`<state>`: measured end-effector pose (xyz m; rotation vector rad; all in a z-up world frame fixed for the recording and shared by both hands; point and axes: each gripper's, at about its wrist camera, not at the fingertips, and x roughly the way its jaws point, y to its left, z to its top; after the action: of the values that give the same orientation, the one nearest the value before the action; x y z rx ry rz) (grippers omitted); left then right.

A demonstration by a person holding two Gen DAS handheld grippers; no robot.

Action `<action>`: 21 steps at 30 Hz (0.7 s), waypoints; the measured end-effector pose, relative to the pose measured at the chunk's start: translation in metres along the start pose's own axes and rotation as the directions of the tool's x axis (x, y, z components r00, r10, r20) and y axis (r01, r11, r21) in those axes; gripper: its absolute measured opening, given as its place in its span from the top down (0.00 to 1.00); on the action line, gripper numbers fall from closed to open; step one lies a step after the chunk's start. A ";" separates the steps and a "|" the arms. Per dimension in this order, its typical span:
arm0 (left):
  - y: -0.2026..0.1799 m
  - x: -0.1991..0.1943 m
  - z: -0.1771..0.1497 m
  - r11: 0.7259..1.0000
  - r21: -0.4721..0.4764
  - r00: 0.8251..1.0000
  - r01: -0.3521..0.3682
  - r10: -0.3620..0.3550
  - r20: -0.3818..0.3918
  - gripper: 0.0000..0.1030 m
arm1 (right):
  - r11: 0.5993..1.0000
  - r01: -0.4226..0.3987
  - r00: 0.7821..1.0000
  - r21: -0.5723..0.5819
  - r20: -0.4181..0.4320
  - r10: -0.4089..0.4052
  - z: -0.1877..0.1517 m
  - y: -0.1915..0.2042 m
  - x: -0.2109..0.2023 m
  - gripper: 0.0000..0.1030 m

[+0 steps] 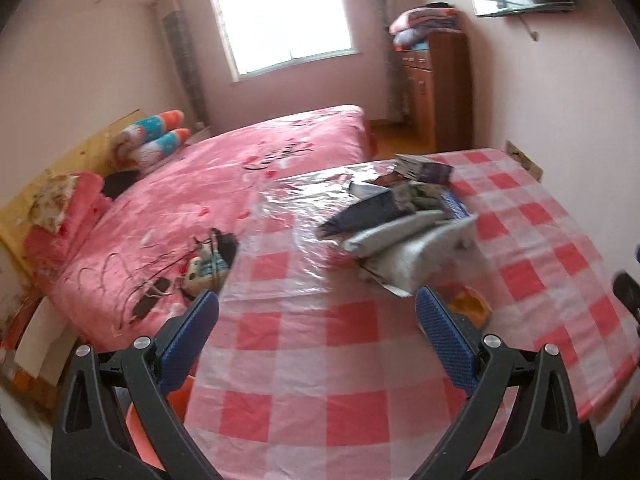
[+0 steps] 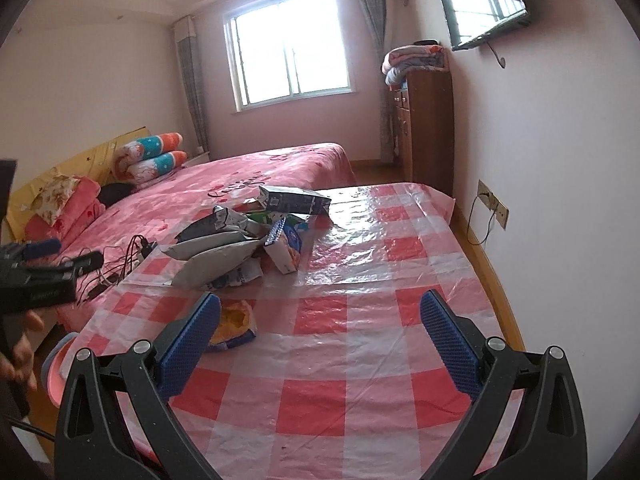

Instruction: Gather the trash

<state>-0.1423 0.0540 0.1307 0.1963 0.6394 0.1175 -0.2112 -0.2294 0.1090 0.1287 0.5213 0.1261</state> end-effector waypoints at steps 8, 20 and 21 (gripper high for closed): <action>-0.017 0.010 0.013 0.994 0.013 0.994 -0.106 0.106 0.013 0.04 | 0.999 -0.038 0.999 -0.016 -0.007 0.038 0.010 0.000 0.001 0.04; -0.031 0.029 0.010 0.996 0.017 0.996 -0.089 0.089 -0.022 0.04 | 0.993 -0.110 0.994 -0.032 0.004 0.111 0.021 0.015 -0.006 0.04; -0.030 0.030 0.008 0.996 0.013 0.996 -0.083 0.083 -0.024 0.04 | 0.993 -0.111 0.994 -0.027 0.009 0.112 0.020 0.016 -0.008 0.04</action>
<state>-0.1118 0.0285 0.1134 0.2330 0.6568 0.1965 -0.2090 -0.2163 0.1328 0.1327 0.5016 0.2413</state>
